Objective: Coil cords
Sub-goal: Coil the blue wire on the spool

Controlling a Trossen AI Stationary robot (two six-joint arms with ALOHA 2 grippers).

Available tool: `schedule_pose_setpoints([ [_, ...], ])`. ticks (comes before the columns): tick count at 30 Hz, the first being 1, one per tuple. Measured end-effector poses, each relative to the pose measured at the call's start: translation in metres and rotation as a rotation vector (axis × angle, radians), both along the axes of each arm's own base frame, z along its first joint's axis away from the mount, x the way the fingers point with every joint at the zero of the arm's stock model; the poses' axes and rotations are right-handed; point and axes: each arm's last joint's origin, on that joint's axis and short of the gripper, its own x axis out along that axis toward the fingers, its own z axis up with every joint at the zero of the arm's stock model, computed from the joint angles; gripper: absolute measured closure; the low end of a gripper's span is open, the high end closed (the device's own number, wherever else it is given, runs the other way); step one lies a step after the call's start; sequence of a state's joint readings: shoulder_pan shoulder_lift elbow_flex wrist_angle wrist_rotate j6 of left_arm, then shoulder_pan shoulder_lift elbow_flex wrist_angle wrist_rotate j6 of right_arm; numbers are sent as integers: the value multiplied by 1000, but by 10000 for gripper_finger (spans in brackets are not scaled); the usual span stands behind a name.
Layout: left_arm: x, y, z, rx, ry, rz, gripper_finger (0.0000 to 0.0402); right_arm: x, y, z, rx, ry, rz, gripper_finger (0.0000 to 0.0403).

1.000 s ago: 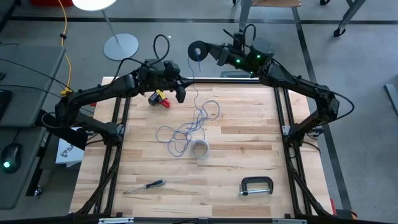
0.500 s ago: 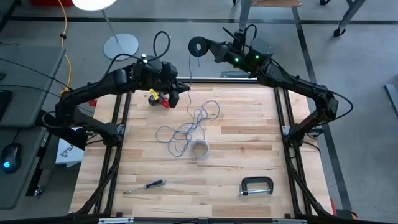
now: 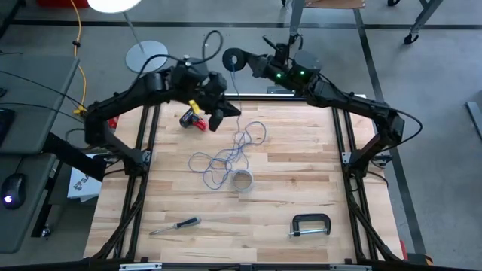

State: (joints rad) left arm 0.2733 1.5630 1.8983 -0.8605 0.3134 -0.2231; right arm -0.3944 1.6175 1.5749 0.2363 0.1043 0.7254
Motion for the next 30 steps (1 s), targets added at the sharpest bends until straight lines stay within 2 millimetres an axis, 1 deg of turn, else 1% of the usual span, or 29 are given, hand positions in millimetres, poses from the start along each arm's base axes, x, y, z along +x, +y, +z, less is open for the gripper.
schedule_pose_setpoints([
  [2,7,1,4,-8,19,-35,401,1,2,-1,0,12,6,403],
  [5,10,2,17,7,5,-62,401,3,5,-2,-19,27,10,403],
  [8,6,5,35,28,-38,-66,401,5,9,-3,-26,43,42,403],
  [11,0,10,46,34,-48,-46,401,7,15,-4,-38,61,69,403],
  [17,-7,20,55,0,-66,-12,401,11,27,-5,-60,81,102,403],
  [20,-8,23,56,-56,-75,-18,401,13,32,-5,-58,88,113,403],
  [24,-2,25,58,-137,-124,-57,401,13,33,-5,-76,91,97,403],
  [30,12,25,64,-272,-224,-160,401,12,33,1,-96,28,94,403],
])
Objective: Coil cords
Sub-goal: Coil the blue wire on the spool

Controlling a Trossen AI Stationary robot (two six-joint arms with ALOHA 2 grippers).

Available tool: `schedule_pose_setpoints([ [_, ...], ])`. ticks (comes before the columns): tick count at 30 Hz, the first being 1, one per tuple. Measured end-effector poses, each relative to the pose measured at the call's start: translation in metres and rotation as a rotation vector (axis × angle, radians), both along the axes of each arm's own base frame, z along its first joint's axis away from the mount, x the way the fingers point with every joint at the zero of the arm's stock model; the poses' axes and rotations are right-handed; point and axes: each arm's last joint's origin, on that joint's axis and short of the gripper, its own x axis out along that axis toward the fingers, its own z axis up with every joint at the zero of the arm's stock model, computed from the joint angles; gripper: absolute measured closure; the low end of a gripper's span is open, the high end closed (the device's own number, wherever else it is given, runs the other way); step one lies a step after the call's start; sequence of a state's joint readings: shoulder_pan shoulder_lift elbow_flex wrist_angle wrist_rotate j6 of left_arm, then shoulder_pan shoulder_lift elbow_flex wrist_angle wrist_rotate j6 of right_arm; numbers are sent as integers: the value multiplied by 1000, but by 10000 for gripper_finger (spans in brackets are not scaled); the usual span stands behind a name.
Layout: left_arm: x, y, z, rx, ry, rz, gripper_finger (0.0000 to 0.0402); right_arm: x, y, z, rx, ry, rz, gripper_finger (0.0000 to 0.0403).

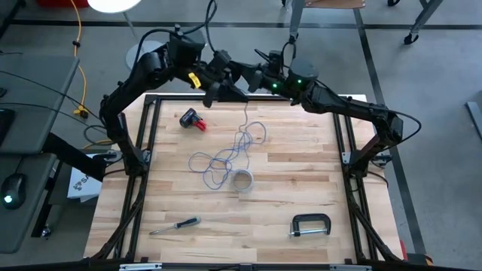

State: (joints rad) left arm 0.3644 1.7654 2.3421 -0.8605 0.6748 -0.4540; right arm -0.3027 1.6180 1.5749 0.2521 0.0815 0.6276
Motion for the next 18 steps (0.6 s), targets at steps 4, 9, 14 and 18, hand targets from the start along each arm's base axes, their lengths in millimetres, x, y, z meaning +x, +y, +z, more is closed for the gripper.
schedule_pose_setpoints([
  [4,1,2,4,18,-47,-3,401,-1,1,3,-15,-35,17,403],
  [9,0,10,7,48,-81,31,401,0,2,3,8,-36,29,403],
  [14,-2,19,18,45,-184,74,401,2,6,-1,19,6,50,403],
  [18,-4,32,21,49,-216,131,401,4,14,1,0,-9,122,403],
])
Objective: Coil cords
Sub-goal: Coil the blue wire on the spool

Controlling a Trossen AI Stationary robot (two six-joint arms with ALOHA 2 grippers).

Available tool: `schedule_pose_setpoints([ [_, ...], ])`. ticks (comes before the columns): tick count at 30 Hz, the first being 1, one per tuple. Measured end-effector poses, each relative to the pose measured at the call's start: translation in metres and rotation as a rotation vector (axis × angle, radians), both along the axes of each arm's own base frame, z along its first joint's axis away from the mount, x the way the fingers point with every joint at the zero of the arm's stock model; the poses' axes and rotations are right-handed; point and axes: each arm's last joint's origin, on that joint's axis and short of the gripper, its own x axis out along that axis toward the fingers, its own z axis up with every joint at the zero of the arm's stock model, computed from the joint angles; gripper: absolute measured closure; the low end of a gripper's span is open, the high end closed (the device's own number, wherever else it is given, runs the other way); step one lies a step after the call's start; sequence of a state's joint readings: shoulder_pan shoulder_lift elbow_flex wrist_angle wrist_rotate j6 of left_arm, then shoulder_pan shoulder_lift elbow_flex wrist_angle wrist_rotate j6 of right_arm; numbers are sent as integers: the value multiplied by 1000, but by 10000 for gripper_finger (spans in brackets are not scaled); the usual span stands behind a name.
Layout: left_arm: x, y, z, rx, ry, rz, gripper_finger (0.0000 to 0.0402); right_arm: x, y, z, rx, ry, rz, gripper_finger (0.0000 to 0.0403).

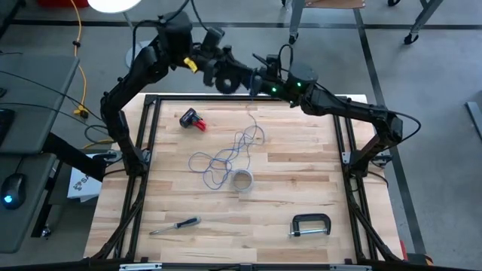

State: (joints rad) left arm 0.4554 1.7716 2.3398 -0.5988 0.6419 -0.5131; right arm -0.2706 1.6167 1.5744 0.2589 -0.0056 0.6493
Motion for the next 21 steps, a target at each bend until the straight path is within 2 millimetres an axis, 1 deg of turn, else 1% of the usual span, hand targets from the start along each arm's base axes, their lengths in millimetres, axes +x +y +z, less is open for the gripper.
schedule_pose_setpoints([
  [2,0,7,-2,-10,8,32,401,0,3,2,-11,-13,35,403],
  [11,-16,28,1,-16,5,121,401,2,8,1,-47,7,21,403],
  [13,-23,28,5,-3,-8,128,401,2,7,1,-46,8,11,403],
  [16,-41,26,14,25,-20,149,401,0,4,2,-50,4,11,403],
  [21,-63,22,20,65,-2,190,401,-1,2,2,-56,5,24,403],
])
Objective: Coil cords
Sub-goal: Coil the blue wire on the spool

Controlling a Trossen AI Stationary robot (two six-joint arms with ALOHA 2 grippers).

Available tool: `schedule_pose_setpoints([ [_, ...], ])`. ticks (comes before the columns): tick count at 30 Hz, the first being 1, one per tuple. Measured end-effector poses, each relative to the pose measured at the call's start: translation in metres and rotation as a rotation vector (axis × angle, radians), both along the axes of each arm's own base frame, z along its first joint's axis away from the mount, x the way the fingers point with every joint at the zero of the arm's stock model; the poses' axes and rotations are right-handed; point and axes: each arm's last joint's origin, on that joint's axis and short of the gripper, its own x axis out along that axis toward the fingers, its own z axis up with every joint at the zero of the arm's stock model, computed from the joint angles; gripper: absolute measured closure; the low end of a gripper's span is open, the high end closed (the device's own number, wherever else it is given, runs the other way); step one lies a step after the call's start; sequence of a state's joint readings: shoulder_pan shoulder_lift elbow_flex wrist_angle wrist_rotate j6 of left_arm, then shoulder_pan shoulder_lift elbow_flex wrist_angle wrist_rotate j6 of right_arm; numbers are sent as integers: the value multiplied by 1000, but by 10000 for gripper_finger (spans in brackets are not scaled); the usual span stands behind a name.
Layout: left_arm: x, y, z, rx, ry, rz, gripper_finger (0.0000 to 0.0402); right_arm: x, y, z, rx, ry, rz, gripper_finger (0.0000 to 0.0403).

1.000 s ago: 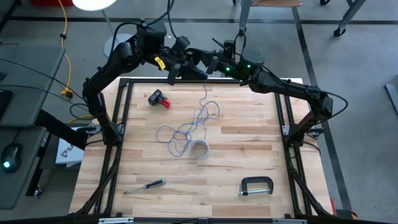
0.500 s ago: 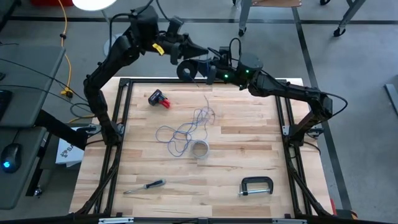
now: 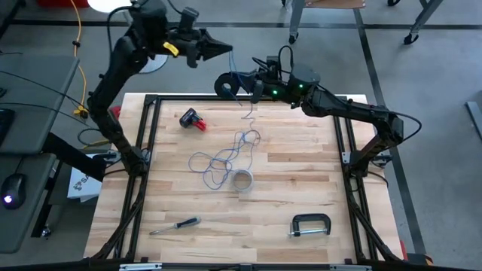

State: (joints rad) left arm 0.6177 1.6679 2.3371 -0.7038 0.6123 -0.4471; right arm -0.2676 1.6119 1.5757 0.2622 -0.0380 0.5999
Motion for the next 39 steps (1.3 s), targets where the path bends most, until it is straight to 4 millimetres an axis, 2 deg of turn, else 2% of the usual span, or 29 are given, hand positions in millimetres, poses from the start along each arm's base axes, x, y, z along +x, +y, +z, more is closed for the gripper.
schedule_pose_setpoints([
  [5,-23,-13,7,83,16,-11,401,-1,-4,0,-5,-1,-11,403],
  [11,-42,-27,6,155,86,-38,401,-4,-12,2,-18,-18,-12,403],
  [17,-55,-37,-1,252,183,-59,401,-7,-20,5,-29,-52,-16,403],
  [23,-67,-42,-10,356,322,-3,401,-10,-25,8,-41,-83,-11,403],
  [29,-68,-36,-15,472,447,153,401,-11,-25,11,-39,-108,8,403],
  [39,-44,-33,-33,357,513,26,401,-17,-31,18,-56,-185,-17,403],
])
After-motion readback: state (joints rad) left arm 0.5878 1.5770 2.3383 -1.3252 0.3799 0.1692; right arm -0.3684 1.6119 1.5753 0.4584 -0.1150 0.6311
